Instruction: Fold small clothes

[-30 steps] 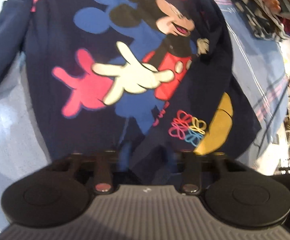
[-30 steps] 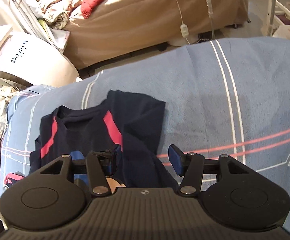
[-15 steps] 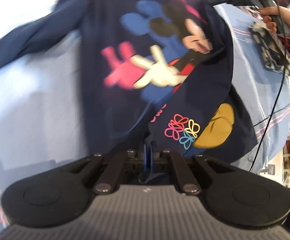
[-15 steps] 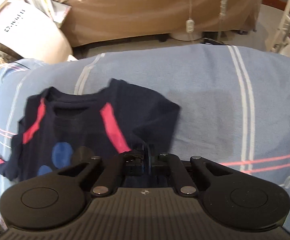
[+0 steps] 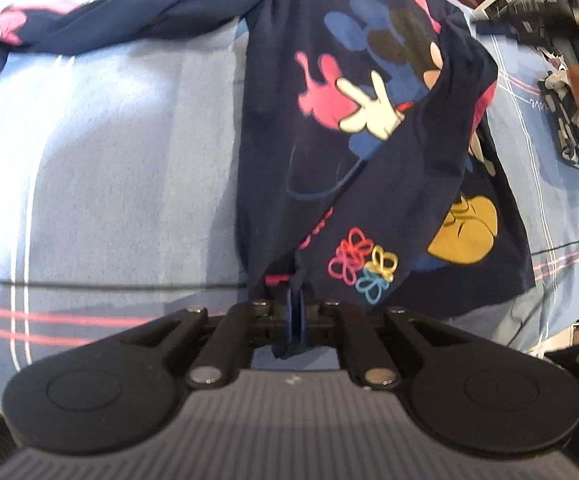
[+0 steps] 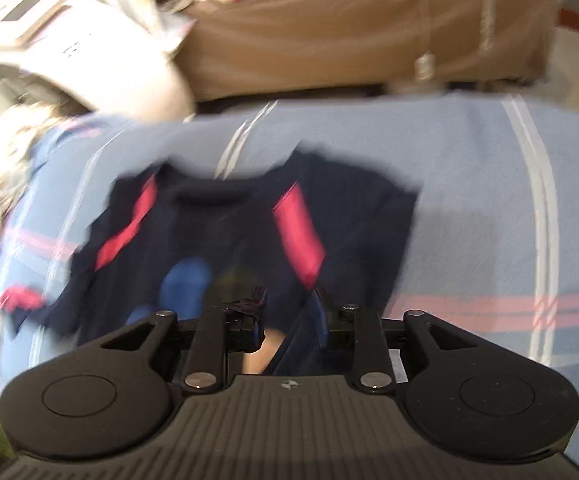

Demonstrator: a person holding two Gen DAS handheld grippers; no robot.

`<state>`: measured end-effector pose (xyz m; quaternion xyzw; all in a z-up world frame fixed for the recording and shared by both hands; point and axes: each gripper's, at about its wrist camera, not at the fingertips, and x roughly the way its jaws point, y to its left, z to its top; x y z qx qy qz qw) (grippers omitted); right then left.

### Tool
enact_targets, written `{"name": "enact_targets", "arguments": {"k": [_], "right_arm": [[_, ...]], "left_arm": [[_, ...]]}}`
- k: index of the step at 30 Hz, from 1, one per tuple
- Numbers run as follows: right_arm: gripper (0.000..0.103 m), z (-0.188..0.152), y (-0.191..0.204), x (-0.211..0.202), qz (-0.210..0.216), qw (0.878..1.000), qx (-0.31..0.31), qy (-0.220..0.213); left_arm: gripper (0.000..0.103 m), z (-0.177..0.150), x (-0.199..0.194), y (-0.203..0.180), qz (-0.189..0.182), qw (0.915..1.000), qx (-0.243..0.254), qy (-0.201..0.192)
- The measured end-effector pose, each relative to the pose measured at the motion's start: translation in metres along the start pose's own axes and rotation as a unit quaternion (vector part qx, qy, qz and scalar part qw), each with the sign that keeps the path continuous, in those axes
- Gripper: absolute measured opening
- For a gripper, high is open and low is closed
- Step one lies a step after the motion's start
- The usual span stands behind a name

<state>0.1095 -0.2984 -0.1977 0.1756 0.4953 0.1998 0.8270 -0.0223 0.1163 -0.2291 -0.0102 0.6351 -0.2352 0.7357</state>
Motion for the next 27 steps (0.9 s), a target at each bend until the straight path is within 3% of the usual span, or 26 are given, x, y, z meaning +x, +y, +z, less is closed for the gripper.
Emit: {"name": "enact_targets", "arguments": {"k": [3,5,6,7,8,9,10,14,15,16,17,18,21,22,25,27], "right_arm": [[0.043,-0.032,-0.021,0.011,-0.017,0.998,0.037,0.037],[0.016,-0.045,-0.042,0.021,-0.068,0.996,0.044,0.045],[0.003,-0.047,-0.051,0.017,-0.067,0.995,0.060,0.030],[0.006,-0.048,-0.051,0.009,-0.071,0.995,0.064,0.013],[0.015,-0.048,-0.043,0.000,-0.104,0.994,0.042,-0.006],[0.045,-0.049,-0.034,-0.009,-0.150,0.988,0.006,-0.025],[0.061,-0.050,-0.029,-0.017,-0.175,0.984,-0.013,-0.040],[0.068,-0.059,-0.031,-0.039,-0.065,0.996,0.024,-0.060],[0.079,-0.062,-0.025,-0.037,-0.046,0.997,0.011,-0.055],[0.096,-0.064,-0.021,-0.032,-0.027,0.998,0.007,-0.048],[0.103,-0.067,-0.020,-0.024,-0.008,0.999,0.013,-0.036],[0.103,-0.069,-0.020,-0.013,-0.011,1.000,0.017,-0.015],[0.099,-0.077,-0.017,0.015,-0.077,0.997,0.008,0.029],[0.097,-0.078,-0.014,0.011,-0.081,0.997,0.007,0.019],[0.099,-0.072,0.009,-0.013,-0.080,0.996,-0.033,-0.022],[0.103,-0.064,0.033,-0.023,-0.055,0.994,-0.084,-0.034]], "left_arm": [[0.004,0.005,0.000,0.000,0.006,1.0000,0.001,0.000],[0.005,0.007,0.004,0.000,0.016,0.9998,0.007,0.007],[0.005,0.007,0.005,0.001,0.020,0.9997,0.008,0.011],[0.005,0.006,0.005,0.002,0.023,0.9996,0.005,0.013],[0.006,0.006,0.006,0.003,0.027,0.9995,0.004,0.015],[0.007,0.005,0.006,0.004,0.028,0.9995,0.003,0.017],[0.007,0.006,0.008,0.004,0.024,0.9995,0.002,0.020],[0.026,0.010,0.010,-0.002,0.018,0.9995,0.008,0.023],[0.033,0.011,0.012,-0.005,0.027,0.9992,0.015,0.026],[0.037,0.011,0.014,-0.007,0.035,0.9988,0.019,0.030],[0.046,0.011,0.016,-0.007,0.041,0.9984,0.021,0.034],[0.052,0.009,0.017,-0.006,0.048,0.9980,0.022,0.036],[0.061,0.000,0.012,0.005,0.060,0.9974,0.002,0.040],[0.064,-0.004,0.006,0.011,0.057,0.9978,-0.013,0.031],[0.086,-0.017,-0.014,0.032,0.061,0.9962,-0.060,-0.013],[0.091,-0.021,-0.027,0.048,0.075,0.9913,-0.093,-0.054]]}}
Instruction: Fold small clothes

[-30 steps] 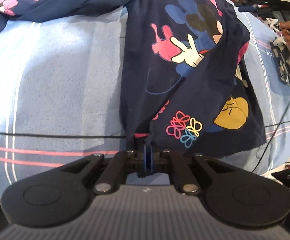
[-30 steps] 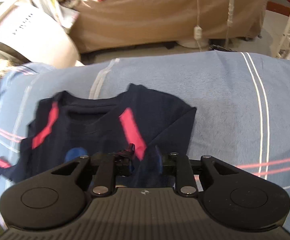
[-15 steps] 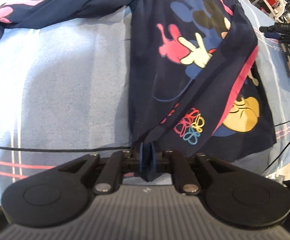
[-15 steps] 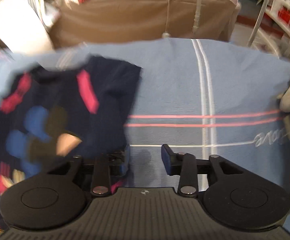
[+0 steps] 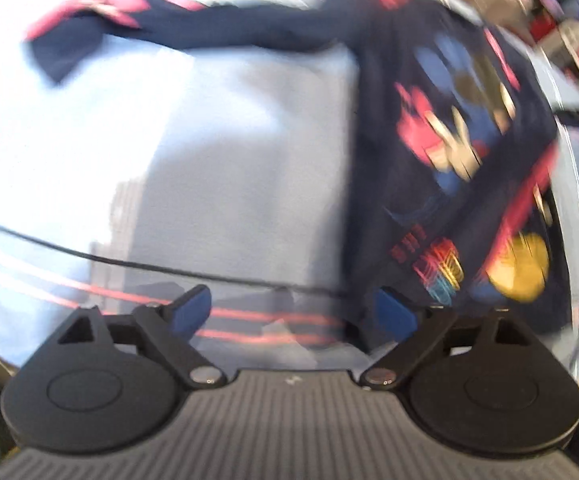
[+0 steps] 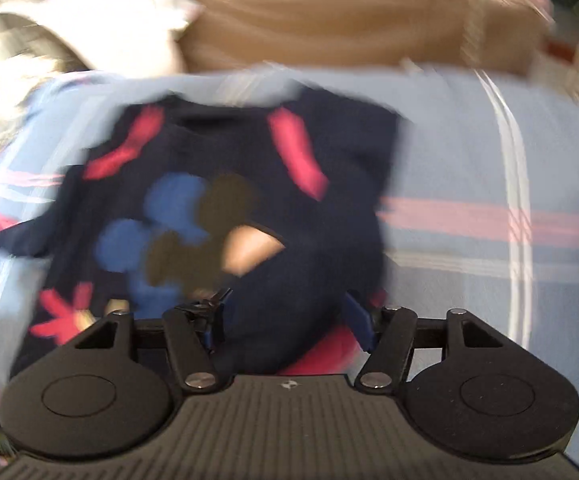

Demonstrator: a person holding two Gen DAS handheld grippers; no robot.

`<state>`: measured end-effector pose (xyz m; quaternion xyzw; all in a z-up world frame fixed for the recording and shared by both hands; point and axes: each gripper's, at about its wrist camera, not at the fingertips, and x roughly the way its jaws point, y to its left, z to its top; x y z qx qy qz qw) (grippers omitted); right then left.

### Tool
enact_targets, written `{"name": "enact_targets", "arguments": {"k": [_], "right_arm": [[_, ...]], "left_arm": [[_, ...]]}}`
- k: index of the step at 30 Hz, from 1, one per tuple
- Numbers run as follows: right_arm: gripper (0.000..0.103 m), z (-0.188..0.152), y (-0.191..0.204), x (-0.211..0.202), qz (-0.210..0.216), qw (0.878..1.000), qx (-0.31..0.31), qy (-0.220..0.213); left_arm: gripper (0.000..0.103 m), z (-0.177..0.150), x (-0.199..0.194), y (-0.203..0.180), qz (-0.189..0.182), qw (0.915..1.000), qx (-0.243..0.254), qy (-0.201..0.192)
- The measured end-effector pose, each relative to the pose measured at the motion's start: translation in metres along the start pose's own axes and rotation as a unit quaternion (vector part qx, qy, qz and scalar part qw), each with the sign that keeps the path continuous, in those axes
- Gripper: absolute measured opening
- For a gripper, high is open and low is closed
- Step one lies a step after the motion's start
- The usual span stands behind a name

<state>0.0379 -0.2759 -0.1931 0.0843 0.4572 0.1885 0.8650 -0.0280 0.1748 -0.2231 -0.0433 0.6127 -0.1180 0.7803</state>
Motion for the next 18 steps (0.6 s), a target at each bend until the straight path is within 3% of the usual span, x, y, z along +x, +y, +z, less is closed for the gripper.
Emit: {"name": "enact_targets", "arguments": {"k": [3,6,11,13,15,18], "right_arm": [[0.103,0.020,0.045,-0.004,0.037,0.997,-0.065,-0.007],[0.103,0.032,0.079,-0.003,0.090,0.994,-0.062,-0.015],[0.103,0.028,0.118,0.002,0.121,0.990,-0.067,0.003],[0.103,0.019,0.123,0.004,0.126,0.990,-0.056,0.013],[0.103,0.014,0.121,0.007,0.131,0.990,-0.039,0.028],[0.103,0.006,0.115,0.007,0.123,0.991,-0.017,0.040]], "left_arm": [[0.091,0.014,-0.009,0.024,0.026,0.9969,-0.044,-0.060],[0.091,0.043,-0.010,0.050,0.074,0.9903,-0.082,-0.085],[0.093,0.080,-0.021,0.119,0.112,0.9655,-0.164,-0.168],[0.093,0.092,-0.021,0.147,0.117,0.9587,-0.182,-0.184],[0.093,0.105,-0.017,0.169,0.117,0.9602,-0.171,-0.187],[0.090,0.134,0.001,0.180,0.124,0.9691,-0.123,-0.174]]}}
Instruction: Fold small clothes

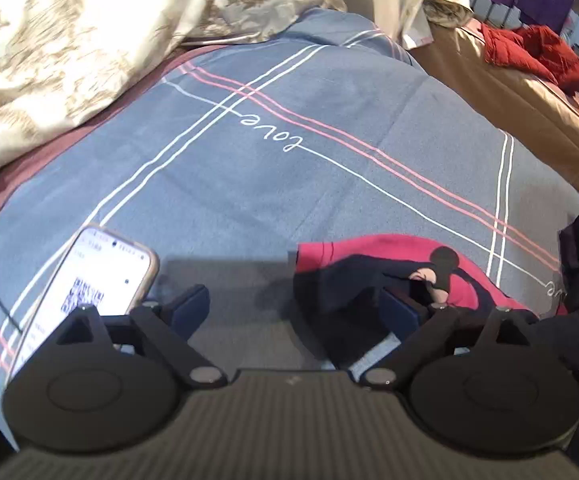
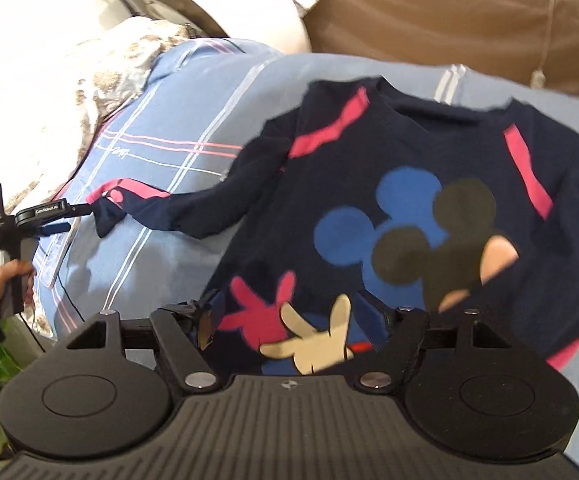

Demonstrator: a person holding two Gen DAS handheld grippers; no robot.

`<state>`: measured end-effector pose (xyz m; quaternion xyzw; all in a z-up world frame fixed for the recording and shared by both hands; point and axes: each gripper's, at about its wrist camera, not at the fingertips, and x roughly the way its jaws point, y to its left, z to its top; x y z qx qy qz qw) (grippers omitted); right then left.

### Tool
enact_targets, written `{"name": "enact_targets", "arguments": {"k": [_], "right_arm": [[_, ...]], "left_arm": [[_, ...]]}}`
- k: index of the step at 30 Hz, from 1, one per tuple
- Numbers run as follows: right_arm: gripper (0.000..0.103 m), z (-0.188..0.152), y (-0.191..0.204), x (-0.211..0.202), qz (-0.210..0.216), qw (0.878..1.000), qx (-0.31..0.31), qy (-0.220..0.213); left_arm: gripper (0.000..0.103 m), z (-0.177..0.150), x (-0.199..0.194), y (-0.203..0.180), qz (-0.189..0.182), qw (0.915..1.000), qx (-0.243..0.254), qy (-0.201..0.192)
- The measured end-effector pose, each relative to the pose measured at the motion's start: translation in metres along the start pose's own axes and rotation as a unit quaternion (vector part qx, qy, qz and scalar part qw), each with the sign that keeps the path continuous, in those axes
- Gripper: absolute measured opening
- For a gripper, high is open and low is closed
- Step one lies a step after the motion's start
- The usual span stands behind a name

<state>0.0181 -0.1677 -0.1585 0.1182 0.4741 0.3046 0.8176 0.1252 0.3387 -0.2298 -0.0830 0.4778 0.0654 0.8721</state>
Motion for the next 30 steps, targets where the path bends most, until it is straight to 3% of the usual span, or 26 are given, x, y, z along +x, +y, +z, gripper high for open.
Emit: {"name": "enact_targets", "arguments": {"k": [1,2,3,4,5,7,10,13,15,17,19,20,21,23,25,28,30], "right_arm": [[0.103,-0.002,-0.003,-0.001,-0.004,1.000,0.010,0.003],[0.103,-0.005,-0.004,-0.003,-0.007,1.000,0.021,0.004],[0.103,-0.007,-0.007,-0.005,-0.009,0.999,0.033,0.004],[0.103,-0.009,-0.009,-0.007,-0.010,0.999,0.043,0.003],[0.103,-0.010,-0.011,-0.009,-0.012,0.999,0.051,0.000],[0.103,-0.013,-0.014,-0.015,-0.016,0.998,0.063,-0.012],[0.103,-0.018,-0.023,-0.024,-0.029,0.996,0.084,-0.028],[0.103,-0.022,-0.033,-0.034,-0.035,0.993,0.106,-0.042],[0.103,-0.026,-0.038,-0.040,-0.038,0.992,0.113,-0.049],[0.103,-0.029,-0.042,-0.045,-0.037,0.991,0.116,-0.052],[0.103,-0.031,-0.045,-0.045,-0.033,0.992,0.114,-0.046],[0.103,-0.031,-0.044,-0.042,-0.026,0.993,0.111,-0.040],[0.103,-0.029,-0.042,-0.037,-0.017,0.994,0.102,-0.035],[0.103,-0.022,-0.025,-0.024,-0.005,0.998,0.063,-0.027],[0.103,-0.011,0.000,-0.008,0.016,0.999,0.025,-0.020],[0.103,0.003,0.028,0.013,0.061,0.997,0.034,-0.014],[0.103,0.007,0.043,0.023,0.070,0.997,0.037,-0.006]], "left_arm": [[0.088,0.004,0.006,-0.001,-0.004,0.9999,0.015,-0.004],[0.075,0.009,0.013,-0.004,-0.015,0.9996,0.022,-0.003],[0.045,0.011,0.018,-0.007,-0.037,0.9991,0.022,0.006],[0.028,0.012,0.024,-0.013,-0.055,0.9979,0.023,0.023],[0.004,0.009,0.028,-0.023,-0.061,0.9968,0.036,0.037],[0.002,0.001,0.026,-0.043,-0.063,0.9942,0.078,0.039],[0.000,-0.007,0.011,-0.062,-0.104,0.9906,0.083,0.031],[0.000,-0.007,-0.024,-0.089,-0.149,0.9850,0.085,0.017],[0.000,-0.007,-0.053,-0.112,-0.151,0.9802,0.128,-0.012],[0.006,-0.006,-0.062,-0.119,-0.131,0.9799,0.148,-0.026],[0.039,-0.007,-0.052,-0.108,-0.066,0.9872,0.144,-0.023],[0.074,-0.006,-0.046,-0.098,-0.041,0.9903,0.132,-0.013],[0.084,-0.007,-0.044,-0.083,-0.036,0.9934,0.108,-0.013],[0.085,-0.013,-0.051,-0.061,-0.024,0.9959,0.077,-0.040],[0.094,-0.014,-0.046,-0.045,0.002,0.9946,0.082,-0.064],[0.094,0.000,-0.015,-0.011,-0.075,0.9961,0.021,-0.040],[0.094,0.009,0.011,0.001,-0.101,0.9949,0.002,-0.007]]}}
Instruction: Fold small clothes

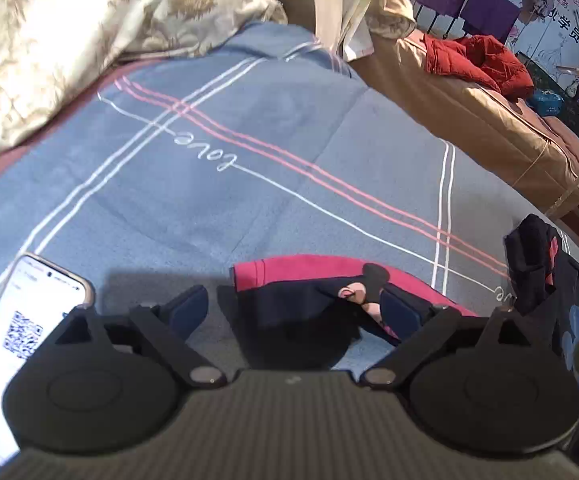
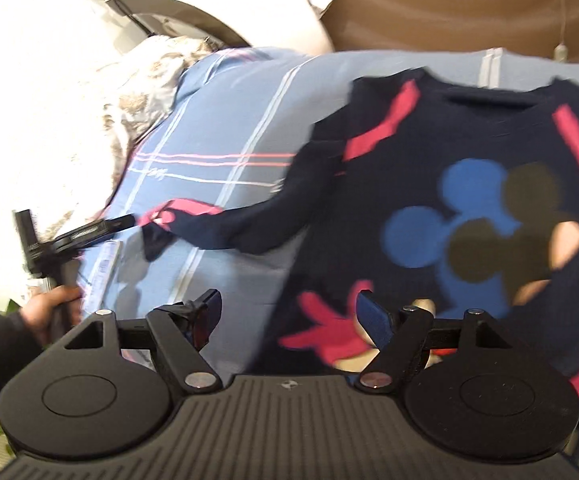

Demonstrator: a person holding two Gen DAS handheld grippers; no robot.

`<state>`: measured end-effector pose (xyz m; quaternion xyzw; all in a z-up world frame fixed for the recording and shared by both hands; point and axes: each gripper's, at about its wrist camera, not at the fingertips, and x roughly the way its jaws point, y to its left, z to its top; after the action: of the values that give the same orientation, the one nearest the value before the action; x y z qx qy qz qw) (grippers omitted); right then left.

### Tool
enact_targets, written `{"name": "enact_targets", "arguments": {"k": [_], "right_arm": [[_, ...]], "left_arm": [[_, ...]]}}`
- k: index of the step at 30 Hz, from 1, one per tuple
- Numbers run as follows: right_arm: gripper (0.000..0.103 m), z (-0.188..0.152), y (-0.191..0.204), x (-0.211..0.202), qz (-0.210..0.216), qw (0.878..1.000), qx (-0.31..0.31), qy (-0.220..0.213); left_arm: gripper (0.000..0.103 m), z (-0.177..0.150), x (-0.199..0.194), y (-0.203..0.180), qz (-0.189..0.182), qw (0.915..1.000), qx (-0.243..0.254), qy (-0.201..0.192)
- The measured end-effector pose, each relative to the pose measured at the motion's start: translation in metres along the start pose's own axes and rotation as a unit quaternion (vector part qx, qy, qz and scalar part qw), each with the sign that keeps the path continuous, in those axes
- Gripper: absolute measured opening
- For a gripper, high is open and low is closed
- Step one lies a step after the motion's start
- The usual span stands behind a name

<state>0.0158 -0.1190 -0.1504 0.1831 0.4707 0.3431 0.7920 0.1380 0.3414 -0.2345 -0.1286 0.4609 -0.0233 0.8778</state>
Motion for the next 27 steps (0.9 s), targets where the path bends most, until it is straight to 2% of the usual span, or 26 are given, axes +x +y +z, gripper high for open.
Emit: {"name": "enact_targets", "arguments": {"k": [2,3,4,5,6,7,8,9,11,13,14,16,19,21,23,25,27], "right_arm": [[0.103,-0.002,0.012,0.006,0.003,1.000,-0.012,0.010],[0.103,-0.004,0.016,0.008,0.003,1.000,-0.016,0.015],[0.103,-0.006,0.019,0.009,0.002,1.000,-0.019,0.022],[0.103,-0.008,0.021,0.010,0.001,0.999,-0.020,0.028],[0.103,-0.010,0.020,0.010,-0.001,0.999,-0.019,0.032],[0.103,-0.012,0.019,0.011,-0.005,0.999,-0.017,0.037],[0.103,-0.014,0.018,0.012,-0.009,0.999,-0.014,0.041],[0.103,-0.016,0.016,0.013,-0.014,0.999,-0.009,0.045],[0.103,-0.020,0.010,0.014,-0.021,0.999,0.006,0.048],[0.103,-0.022,0.007,0.012,-0.026,0.999,0.015,0.045],[0.103,-0.022,0.005,0.010,-0.029,0.999,0.019,0.039],[0.103,-0.020,0.002,0.002,-0.031,0.999,0.031,0.021],[0.103,-0.017,-0.008,-0.010,-0.044,0.998,0.046,-0.001],[0.103,-0.018,-0.016,-0.019,-0.048,0.997,0.056,-0.011],[0.103,-0.021,-0.024,-0.028,-0.049,0.997,0.063,-0.016],[0.103,-0.026,-0.030,-0.040,-0.051,0.996,0.069,-0.021],[0.103,-0.034,-0.039,-0.056,-0.052,0.995,0.076,-0.028]], "left_arm": [[0.093,0.005,0.018,0.010,0.003,0.9998,0.002,0.019],[0.094,0.006,0.021,0.017,-0.001,0.9999,-0.006,0.016],[0.093,0.007,0.026,0.024,-0.014,0.9997,-0.018,0.013],[0.089,0.008,0.029,0.029,-0.030,0.9991,-0.026,0.015],[0.071,0.010,0.031,0.031,-0.042,0.9987,-0.023,0.019],[0.058,0.012,0.033,0.030,-0.051,0.9984,-0.014,0.019],[0.035,0.013,0.035,0.026,-0.051,0.9984,-0.006,0.024],[0.018,0.013,0.041,0.024,-0.052,0.9979,-0.005,0.037],[0.015,0.009,0.046,0.019,-0.052,0.9972,-0.009,0.052],[0.010,0.006,0.041,0.014,-0.047,0.9977,-0.008,0.047],[0.009,0.004,0.034,0.013,-0.052,0.9976,-0.023,0.040],[0.009,0.000,0.010,0.007,-0.076,0.9952,-0.060,0.018],[0.009,-0.004,-0.035,-0.041,-0.144,0.9889,-0.030,0.016],[0.009,-0.014,-0.056,-0.088,-0.190,0.9812,-0.006,0.036],[0.009,-0.032,-0.075,-0.150,-0.248,0.9665,0.043,0.051],[0.009,-0.059,-0.082,-0.212,-0.299,0.9476,0.069,0.089],[0.009,-0.091,-0.083,-0.270,-0.351,0.9237,0.084,0.128]]}}
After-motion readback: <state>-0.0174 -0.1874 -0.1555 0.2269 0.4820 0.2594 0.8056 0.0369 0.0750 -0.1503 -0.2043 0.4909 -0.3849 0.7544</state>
